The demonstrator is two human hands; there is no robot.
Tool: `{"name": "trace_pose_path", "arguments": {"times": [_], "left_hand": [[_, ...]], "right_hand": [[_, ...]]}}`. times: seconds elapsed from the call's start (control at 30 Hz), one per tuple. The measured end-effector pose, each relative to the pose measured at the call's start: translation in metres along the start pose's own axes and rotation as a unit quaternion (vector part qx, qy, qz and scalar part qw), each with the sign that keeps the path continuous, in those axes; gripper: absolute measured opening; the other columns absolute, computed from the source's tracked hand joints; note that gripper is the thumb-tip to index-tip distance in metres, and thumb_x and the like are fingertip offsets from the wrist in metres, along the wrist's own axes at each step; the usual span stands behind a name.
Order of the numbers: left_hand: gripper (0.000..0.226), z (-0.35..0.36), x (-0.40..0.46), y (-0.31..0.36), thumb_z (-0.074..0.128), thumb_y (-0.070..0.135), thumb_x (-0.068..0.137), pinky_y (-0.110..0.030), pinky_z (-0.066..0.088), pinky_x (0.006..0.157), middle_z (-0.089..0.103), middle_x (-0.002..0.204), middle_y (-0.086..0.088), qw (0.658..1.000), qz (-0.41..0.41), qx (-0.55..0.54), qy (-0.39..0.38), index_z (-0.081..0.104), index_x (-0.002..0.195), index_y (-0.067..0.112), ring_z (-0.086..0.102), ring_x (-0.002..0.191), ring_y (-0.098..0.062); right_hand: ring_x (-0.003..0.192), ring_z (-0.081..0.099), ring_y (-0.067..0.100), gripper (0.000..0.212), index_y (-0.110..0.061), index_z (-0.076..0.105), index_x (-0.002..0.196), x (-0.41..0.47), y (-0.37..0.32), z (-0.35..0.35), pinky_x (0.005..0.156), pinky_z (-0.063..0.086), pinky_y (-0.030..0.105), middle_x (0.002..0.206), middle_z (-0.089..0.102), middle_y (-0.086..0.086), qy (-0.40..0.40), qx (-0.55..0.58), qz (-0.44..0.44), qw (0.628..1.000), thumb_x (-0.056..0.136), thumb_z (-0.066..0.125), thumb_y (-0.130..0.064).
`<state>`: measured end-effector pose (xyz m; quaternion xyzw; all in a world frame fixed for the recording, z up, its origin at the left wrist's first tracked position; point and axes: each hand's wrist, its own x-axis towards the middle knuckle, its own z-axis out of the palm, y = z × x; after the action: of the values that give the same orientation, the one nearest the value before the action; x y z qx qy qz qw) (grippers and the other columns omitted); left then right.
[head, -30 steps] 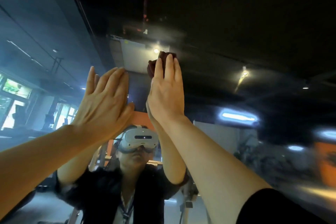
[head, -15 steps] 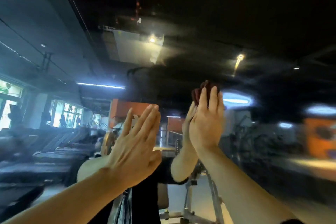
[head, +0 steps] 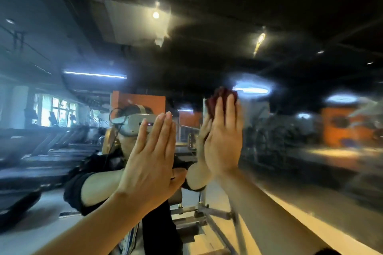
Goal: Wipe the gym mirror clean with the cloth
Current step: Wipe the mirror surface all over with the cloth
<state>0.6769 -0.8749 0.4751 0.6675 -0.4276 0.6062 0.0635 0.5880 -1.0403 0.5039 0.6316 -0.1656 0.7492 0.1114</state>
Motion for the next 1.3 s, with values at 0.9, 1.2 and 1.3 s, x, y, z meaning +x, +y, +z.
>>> {"name": "trace_pose_path", "arguments": {"times": [0.9,1.2,1.3], "left_hand": [[0.133,0.016,-0.076,0.127,0.081,0.065,0.063,-0.071,0.009,0.116,0.002,0.167,-0.015,0.98,-0.146,-0.101,-0.094,0.011,0.159,0.005,0.002,0.154,-0.033],[0.147,0.021,-0.082,0.132,0.08,0.073,0.051,-0.074,0.012,0.114,-0.001,0.166,-0.018,0.976,-0.154,-0.054,-0.141,0.006,0.159,0.006,-0.002,0.153,-0.038],[0.143,0.018,-0.082,0.134,0.074,0.072,0.056,-0.073,0.01,0.114,-0.006,0.166,-0.018,0.975,-0.158,-0.048,-0.151,0.0,0.159,0.008,-0.005,0.153,-0.038]], "right_hand": [[0.152,0.017,0.037,0.049,-0.012,0.032,0.154,-0.095,0.101,-0.021,0.124,0.021,0.051,0.162,0.023,0.016,-0.12,0.069,-0.193,0.971,0.107,0.043,-0.017],[0.144,0.031,0.038,0.041,-0.01,0.048,0.146,-0.071,0.138,-0.036,0.124,0.019,0.036,0.156,0.035,0.019,-0.086,0.108,-0.103,0.985,0.11,0.035,-0.024],[0.149,0.023,0.038,0.048,-0.011,0.041,0.151,-0.117,0.122,-0.035,0.124,0.02,0.042,0.16,0.029,0.017,-0.111,0.125,-0.133,0.977,0.104,0.052,-0.013]]}}
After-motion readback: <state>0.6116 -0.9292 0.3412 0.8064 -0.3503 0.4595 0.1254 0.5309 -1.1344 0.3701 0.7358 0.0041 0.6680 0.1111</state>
